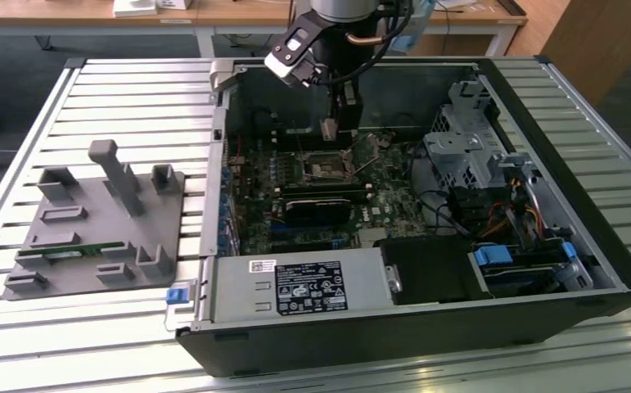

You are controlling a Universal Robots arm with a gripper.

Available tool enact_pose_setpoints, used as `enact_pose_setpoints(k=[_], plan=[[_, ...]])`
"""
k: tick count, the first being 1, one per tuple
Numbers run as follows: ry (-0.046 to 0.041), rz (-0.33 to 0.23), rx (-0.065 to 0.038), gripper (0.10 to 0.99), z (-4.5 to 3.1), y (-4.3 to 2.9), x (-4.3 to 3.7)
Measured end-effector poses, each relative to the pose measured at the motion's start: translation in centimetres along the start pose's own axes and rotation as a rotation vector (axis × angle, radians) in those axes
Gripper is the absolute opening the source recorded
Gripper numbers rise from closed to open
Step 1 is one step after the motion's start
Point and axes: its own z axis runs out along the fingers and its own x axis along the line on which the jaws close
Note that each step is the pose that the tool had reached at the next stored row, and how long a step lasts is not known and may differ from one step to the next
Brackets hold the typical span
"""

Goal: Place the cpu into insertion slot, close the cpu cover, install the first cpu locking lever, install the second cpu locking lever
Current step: 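Place the cpu into insertion slot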

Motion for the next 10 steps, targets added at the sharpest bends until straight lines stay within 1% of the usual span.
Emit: enact_pose_setpoints(k=[10], plan=[[0.0000,0.000,0.000,0.529,0.30,-0.03,-0.01]])
